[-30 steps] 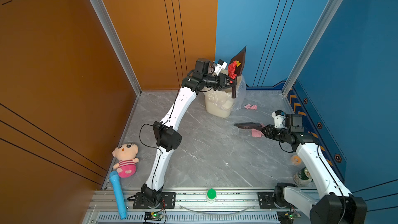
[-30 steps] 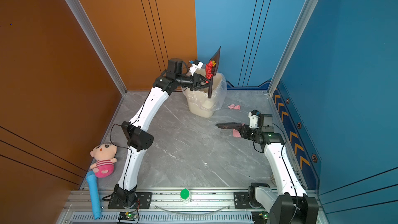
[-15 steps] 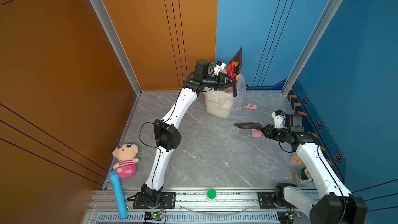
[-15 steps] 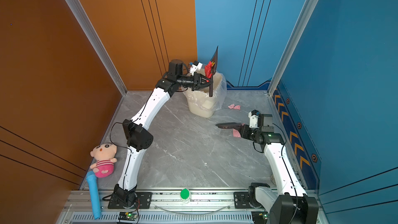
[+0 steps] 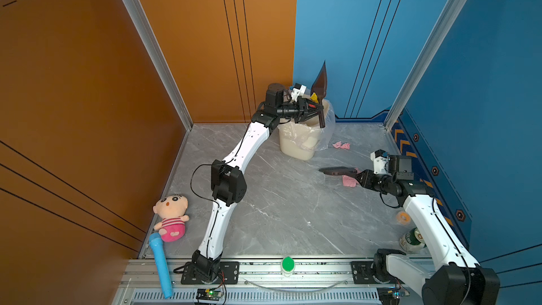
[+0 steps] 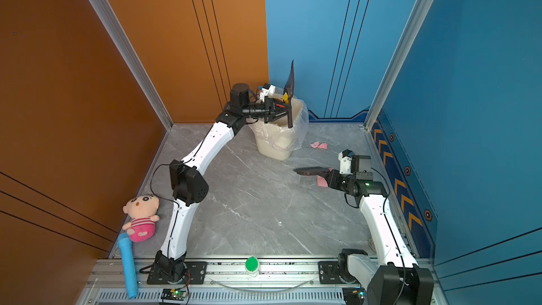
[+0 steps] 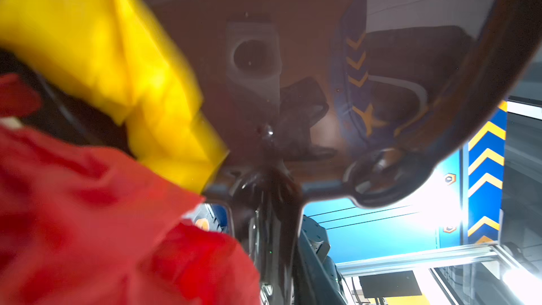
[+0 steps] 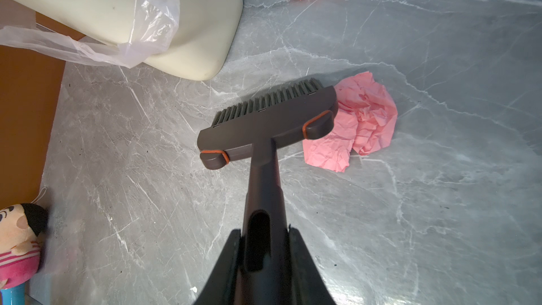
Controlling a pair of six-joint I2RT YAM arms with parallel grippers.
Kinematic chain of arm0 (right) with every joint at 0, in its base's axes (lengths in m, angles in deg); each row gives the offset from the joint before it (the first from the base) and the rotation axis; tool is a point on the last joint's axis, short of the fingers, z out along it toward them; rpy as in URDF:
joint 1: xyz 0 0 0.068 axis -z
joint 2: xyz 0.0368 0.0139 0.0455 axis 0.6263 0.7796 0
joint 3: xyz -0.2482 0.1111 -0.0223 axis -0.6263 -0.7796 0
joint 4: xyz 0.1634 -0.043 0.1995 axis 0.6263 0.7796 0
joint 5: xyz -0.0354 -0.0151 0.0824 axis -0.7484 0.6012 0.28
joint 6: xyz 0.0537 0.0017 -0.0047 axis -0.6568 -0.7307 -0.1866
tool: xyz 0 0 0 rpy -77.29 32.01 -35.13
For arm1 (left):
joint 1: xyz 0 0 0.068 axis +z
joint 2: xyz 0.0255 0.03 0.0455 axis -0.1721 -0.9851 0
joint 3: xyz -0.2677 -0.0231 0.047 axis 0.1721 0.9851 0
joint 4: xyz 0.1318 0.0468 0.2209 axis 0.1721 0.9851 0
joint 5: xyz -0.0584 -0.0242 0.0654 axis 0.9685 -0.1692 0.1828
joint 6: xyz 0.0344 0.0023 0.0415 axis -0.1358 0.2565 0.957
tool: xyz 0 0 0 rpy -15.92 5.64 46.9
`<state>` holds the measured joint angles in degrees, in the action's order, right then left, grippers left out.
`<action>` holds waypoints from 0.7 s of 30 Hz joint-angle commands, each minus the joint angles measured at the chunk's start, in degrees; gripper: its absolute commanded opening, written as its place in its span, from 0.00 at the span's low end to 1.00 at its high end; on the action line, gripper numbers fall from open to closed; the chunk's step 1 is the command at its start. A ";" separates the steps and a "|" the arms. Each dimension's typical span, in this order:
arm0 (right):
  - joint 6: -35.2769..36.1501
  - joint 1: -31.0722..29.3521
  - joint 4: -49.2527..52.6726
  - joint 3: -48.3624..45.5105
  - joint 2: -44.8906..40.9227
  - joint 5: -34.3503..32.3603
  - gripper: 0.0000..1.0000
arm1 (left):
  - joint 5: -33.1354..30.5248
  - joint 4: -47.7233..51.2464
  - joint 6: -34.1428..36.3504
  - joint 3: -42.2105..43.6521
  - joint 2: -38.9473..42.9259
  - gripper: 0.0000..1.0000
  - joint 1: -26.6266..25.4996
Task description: Sweep away the paper scraps from the table
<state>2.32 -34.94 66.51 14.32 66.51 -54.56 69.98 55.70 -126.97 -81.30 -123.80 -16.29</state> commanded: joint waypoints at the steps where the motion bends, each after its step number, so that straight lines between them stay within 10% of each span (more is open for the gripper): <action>1: 0.73 0.47 -1.14 -0.15 -0.85 1.70 0.00 | 2.23 -8.53 -5.10 1.38 1.96 0.00 0.36; 13: 1.06 0.56 -1.05 -0.28 -0.68 1.39 0.00 | 2.55 -20.67 -14.15 4.47 1.48 0.00 0.36; 21: 1.09 0.53 -0.97 -0.18 -0.95 1.35 0.00 | 1.41 -43.59 -32.80 8.47 -0.92 0.00 0.71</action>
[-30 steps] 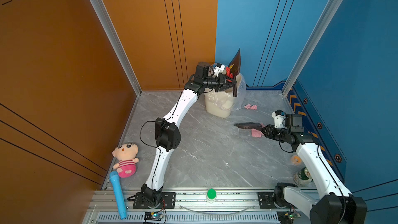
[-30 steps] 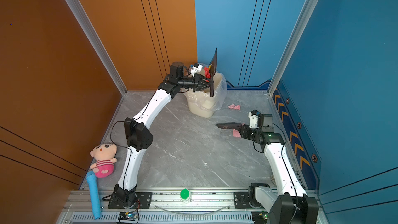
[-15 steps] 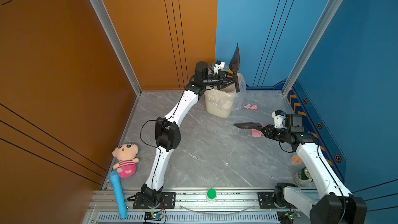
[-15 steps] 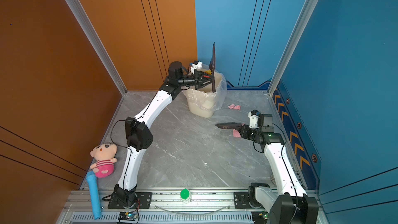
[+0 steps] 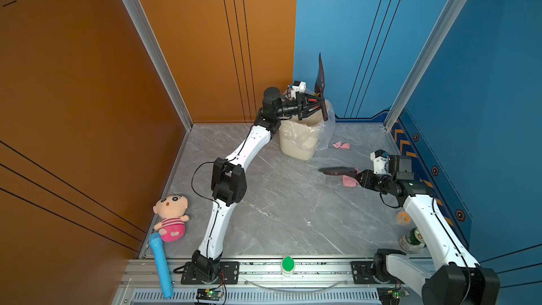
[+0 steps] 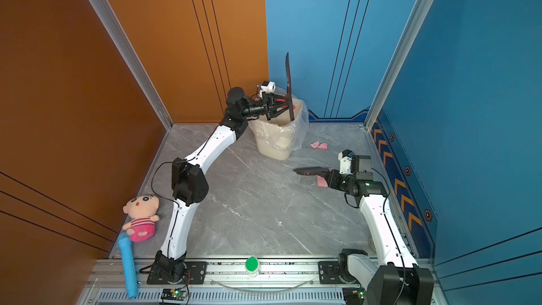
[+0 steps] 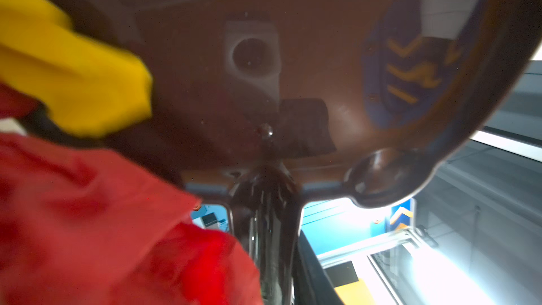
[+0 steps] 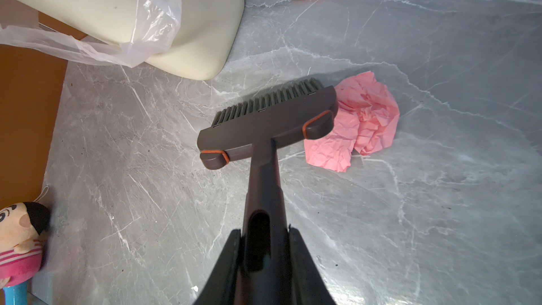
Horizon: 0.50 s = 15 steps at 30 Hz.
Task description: Sweep away the paper scraps from the table
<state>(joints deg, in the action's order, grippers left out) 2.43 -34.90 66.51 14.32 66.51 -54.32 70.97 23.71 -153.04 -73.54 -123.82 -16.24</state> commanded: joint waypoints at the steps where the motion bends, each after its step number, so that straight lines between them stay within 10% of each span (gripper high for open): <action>1: 0.97 0.51 -0.96 -0.20 -0.94 1.11 0.00 | 0.47 -11.59 -6.50 0.98 -0.65 0.00 0.67; 15: 0.36 0.38 -1.08 -0.37 -1.06 1.46 0.00 | 1.16 -11.59 -4.41 8.78 2.98 0.00 1.99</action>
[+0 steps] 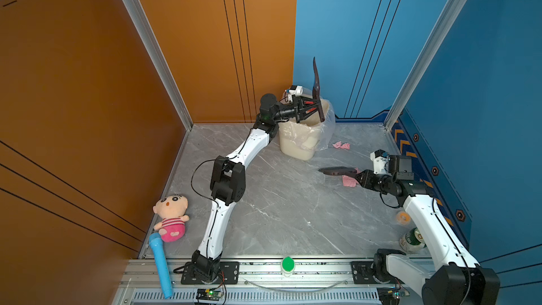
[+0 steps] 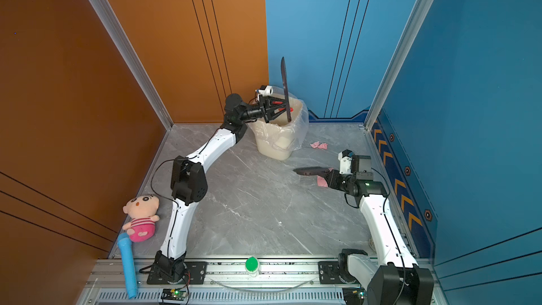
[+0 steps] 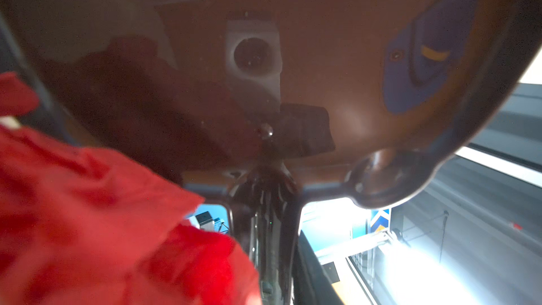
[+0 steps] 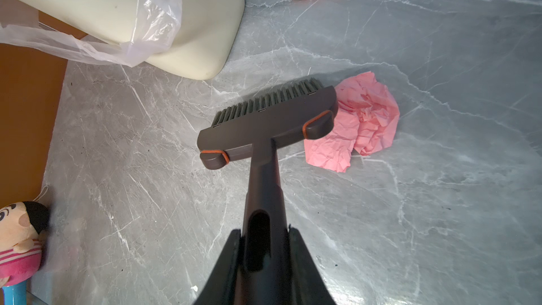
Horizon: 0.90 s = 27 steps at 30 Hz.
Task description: Sweep away the paper scraps from the table
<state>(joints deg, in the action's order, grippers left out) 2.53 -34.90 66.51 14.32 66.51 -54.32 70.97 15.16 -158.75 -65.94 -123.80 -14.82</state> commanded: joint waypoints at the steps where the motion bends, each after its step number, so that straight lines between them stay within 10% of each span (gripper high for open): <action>1: 0.19 0.43 -1.12 -0.37 -1.03 1.50 0.00 | 1.26 -3.05 1.44 1.71 3.18 0.00 0.65; 10: -0.15 0.15 -1.06 -0.28 -1.02 1.39 0.00 | 2.41 2.93 6.27 1.67 3.48 0.00 0.48; 21: -0.20 0.05 -0.95 -0.57 -1.29 1.11 0.00 | 0.22 55.70 44.63 -12.41 3.80 0.00 -0.22; 27: -0.26 -0.10 -1.49 -0.73 -0.97 1.20 0.00 | 0.10 56.39 44.74 -14.83 2.69 0.00 -0.16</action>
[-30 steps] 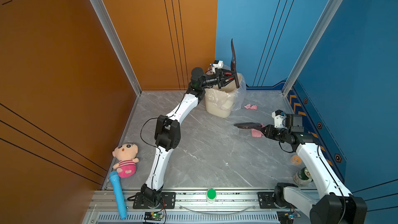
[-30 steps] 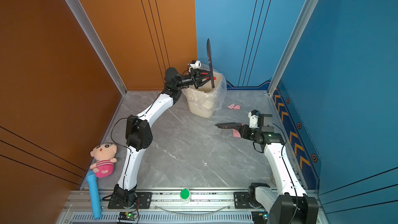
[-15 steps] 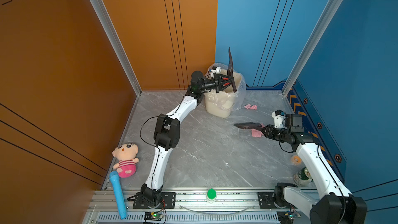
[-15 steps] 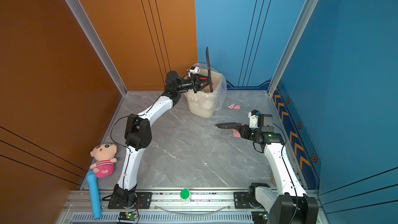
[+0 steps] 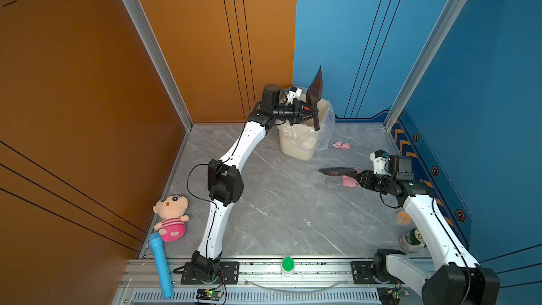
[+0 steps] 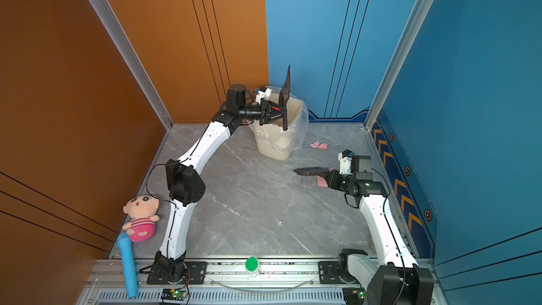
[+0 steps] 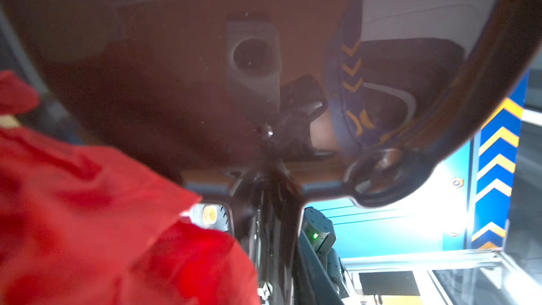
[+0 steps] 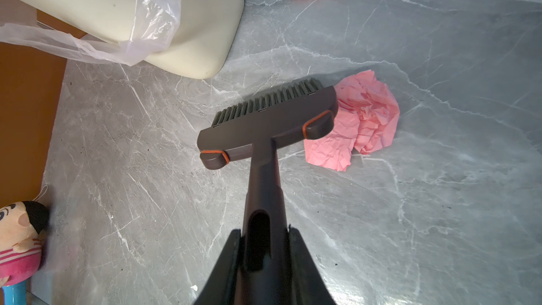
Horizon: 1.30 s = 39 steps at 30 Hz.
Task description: Sweep away the paper scraps from the table
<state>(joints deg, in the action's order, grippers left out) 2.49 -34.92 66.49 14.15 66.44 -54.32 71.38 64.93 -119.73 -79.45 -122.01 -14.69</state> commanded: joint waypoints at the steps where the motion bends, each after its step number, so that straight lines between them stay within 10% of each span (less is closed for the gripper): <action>1: -0.26 -0.07 -1.47 -0.59 -0.87 1.20 0.00 | -0.42 6.60 5.66 -1.40 0.79 0.00 -0.45; 27: -0.36 -0.17 -2.52 -0.28 0.79 1.81 0.00 | -2.13 24.16 18.02 -13.66 -2.24 0.00 -0.79; 39: -0.39 -0.52 -3.23 -0.11 1.76 2.03 0.00 | 4.95 -23.44 -18.30 -3.47 -1.91 0.00 -0.56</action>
<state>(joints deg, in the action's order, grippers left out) 2.49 -35.03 65.46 13.69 68.03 -53.43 73.18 60.91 -124.93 -83.42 -124.26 -15.06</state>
